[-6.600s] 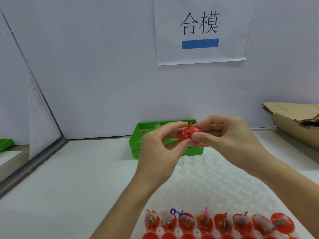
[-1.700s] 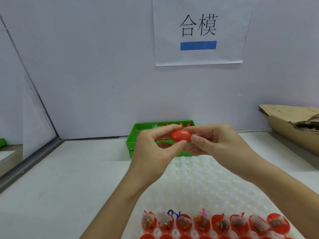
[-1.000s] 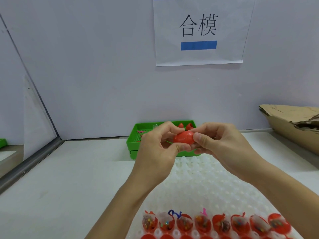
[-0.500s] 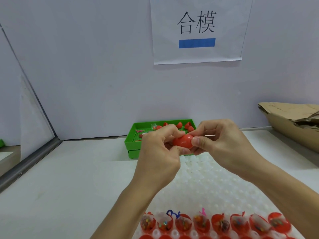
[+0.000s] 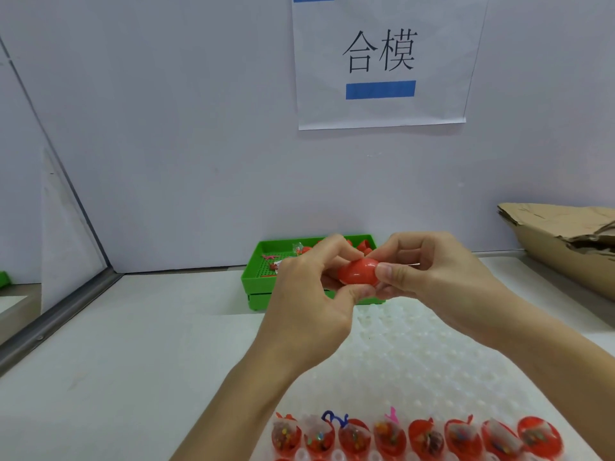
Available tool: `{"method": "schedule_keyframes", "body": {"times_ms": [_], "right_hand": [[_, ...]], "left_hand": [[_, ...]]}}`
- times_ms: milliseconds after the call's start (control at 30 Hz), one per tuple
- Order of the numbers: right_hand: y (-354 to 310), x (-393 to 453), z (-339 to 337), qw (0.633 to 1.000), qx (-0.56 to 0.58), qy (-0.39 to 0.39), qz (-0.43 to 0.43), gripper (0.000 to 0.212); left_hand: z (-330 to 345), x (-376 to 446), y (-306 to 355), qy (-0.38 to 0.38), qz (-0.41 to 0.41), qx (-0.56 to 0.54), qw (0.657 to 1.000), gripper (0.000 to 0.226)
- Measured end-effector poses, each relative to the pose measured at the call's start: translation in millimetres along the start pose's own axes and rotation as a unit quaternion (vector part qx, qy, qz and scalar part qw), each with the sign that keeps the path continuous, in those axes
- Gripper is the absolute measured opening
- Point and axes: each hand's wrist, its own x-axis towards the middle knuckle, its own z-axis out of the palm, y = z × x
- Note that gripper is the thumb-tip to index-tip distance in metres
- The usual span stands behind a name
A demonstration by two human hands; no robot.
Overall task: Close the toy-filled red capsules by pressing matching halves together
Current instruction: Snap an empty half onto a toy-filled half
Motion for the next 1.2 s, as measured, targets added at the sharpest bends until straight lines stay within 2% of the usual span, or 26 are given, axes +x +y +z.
{"method": "schedule_keyframes", "body": {"times_ms": [67,133,300,433,500,633,733,867,1033,1200], "right_hand": [[2,1,-2,1.000,0.023,-0.006,0.007,0.020],[4,2,-3,0.999,0.038,-0.004,0.011,0.028],[10,3,-3,1.000,0.013,0.008,-0.002,0.021],[11,2,0,1.000,-0.014,0.015,-0.004,0.019],[10,1,3,1.000,-0.023,0.020,-0.007,0.018],[8,-1,11,0.998,-0.063,0.015,-0.009,0.025],[12,-4,24,0.996,-0.087,0.018,-0.021,0.017],[18,-3,25,1.000,-0.008,0.021,-0.004,0.016],[20,-1,17,0.995,0.093,-0.016,0.019,0.033],[18,1,15,0.973,0.217,-0.070,0.042,0.034]], "left_hand": [[-2,0,1,-0.002,-0.001,-0.010,1.000,0.021],[-3,1,1,-0.003,-0.011,-0.014,1.000,0.022],[0,3,-4,0.016,-0.082,-0.100,0.991,0.031],[1,3,-9,0.008,-0.091,-0.122,0.988,0.029],[2,2,-10,0.025,-0.078,-0.093,0.992,0.028],[4,0,-11,0.052,0.009,0.079,0.995,0.028],[8,-2,-12,0.050,0.060,0.152,0.985,0.026],[9,-2,-14,0.059,0.080,0.126,0.987,0.023],[7,-2,-15,0.062,0.066,0.054,0.994,0.028],[5,-1,-14,0.067,0.064,0.028,0.995,0.030]]}}
